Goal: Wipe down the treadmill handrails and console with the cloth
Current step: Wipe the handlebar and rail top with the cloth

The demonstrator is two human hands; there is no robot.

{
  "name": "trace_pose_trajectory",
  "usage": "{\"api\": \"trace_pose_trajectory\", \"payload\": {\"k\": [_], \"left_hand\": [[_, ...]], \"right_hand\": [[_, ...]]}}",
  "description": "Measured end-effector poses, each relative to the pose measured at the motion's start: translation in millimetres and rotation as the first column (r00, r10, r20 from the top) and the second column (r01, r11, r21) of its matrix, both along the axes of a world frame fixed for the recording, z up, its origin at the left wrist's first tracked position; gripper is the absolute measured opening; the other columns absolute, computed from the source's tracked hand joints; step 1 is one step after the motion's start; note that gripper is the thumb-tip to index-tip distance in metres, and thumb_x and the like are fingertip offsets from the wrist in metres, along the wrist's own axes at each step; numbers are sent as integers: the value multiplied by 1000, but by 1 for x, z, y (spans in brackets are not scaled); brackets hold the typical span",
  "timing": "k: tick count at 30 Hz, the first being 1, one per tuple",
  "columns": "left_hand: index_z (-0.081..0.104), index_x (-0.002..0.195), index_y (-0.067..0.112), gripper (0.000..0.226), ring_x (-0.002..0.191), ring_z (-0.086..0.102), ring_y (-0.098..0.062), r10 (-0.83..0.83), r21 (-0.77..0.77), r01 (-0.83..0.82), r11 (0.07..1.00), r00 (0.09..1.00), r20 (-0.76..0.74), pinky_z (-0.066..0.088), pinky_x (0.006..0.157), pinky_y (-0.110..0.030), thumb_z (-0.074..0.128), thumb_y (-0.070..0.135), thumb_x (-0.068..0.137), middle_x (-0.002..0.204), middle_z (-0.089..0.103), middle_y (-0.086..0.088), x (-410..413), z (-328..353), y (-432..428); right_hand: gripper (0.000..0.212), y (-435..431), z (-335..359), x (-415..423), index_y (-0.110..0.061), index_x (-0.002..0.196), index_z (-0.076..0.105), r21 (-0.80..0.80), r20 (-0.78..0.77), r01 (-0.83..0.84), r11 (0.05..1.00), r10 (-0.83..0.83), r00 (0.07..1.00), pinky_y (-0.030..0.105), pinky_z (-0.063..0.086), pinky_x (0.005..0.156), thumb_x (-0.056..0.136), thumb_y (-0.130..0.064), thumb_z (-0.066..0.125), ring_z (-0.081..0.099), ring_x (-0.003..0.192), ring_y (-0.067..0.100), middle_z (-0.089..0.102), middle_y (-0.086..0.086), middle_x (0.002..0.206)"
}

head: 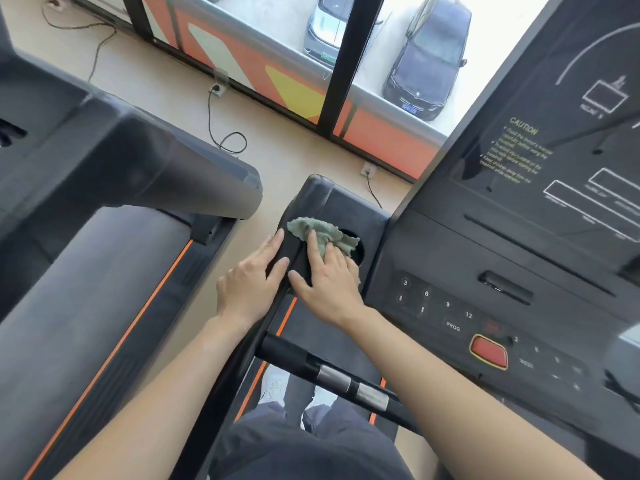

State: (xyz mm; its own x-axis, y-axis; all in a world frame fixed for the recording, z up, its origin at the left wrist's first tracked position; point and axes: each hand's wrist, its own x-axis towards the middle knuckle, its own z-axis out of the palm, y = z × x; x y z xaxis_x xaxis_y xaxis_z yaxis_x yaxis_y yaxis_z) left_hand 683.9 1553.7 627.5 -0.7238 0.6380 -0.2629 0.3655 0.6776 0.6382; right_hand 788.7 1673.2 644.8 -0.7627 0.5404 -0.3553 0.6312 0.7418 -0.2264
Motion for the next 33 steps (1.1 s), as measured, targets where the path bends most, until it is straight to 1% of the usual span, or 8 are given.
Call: {"api": "trace_pose_trajectory", "payload": {"k": [5,11,13,16,22,27,30,33], "left_hand": [[26,151,60,52,133,55,-22,-23,-3,23,1000,1000,7,47,94,-42,43,54,103,158,33,31,-4,0,-1],[25,152,60,50,132,55,-25,-26,10,26,1000,1000,-4,46,91,-42,40,54,104,158,33,29,-2,3,-2],[25,152,60,50,130,56,-28,-29,1,29,1000,1000,-8,45,91,-43,40,54,104,158,34,28,-1,4,-2],[27,151,59,49,129,56,-30,-19,-10,19,1000,1000,-4,44,89,-42,40,53,105,158,36,26,0,4,-2],[44,150,44,47,135,51,-21,14,22,-14,1000,1000,-25,45,95,-40,51,41,104,154,47,17,0,10,4],[63,137,25,40,127,55,-24,24,138,-1,990,986,-165,48,101,-42,61,23,97,141,61,6,-2,14,26],[70,127,20,35,119,60,-25,-94,139,149,979,936,-340,50,100,-43,63,14,94,134,65,3,-2,23,53],[66,133,17,43,125,58,-24,-274,112,355,928,855,-441,50,102,-45,63,10,90,138,63,-1,-8,24,81]], "right_hand": [[78,3,-1,2,-27,161,0,15,-44,3,1000,-2,999,46,13,122,97,-66,21,21,149,29,31,17,157],[74,20,9,51,-20,160,19,176,8,-276,945,278,960,41,21,120,99,-61,17,43,132,28,52,8,134],[75,26,12,64,-21,161,16,203,63,-311,928,305,950,40,13,124,98,-61,10,33,143,29,45,11,147],[81,34,13,72,-21,161,11,198,121,-275,941,255,959,39,3,126,93,-64,0,7,155,27,16,14,166],[75,68,6,35,-23,161,-7,228,164,-139,964,103,981,42,-8,125,99,-65,5,-16,154,27,-14,17,166],[70,100,10,-9,-34,160,-7,81,116,-99,992,89,989,46,-9,124,100,-66,10,-17,153,30,-17,13,166],[70,119,12,-19,-44,157,-10,25,93,-134,991,131,987,52,-2,123,99,-69,21,-13,154,30,-12,9,168],[87,129,16,-19,-33,156,-20,-3,56,-191,982,191,980,50,3,125,98,-62,38,-5,155,30,-3,12,168]]}}
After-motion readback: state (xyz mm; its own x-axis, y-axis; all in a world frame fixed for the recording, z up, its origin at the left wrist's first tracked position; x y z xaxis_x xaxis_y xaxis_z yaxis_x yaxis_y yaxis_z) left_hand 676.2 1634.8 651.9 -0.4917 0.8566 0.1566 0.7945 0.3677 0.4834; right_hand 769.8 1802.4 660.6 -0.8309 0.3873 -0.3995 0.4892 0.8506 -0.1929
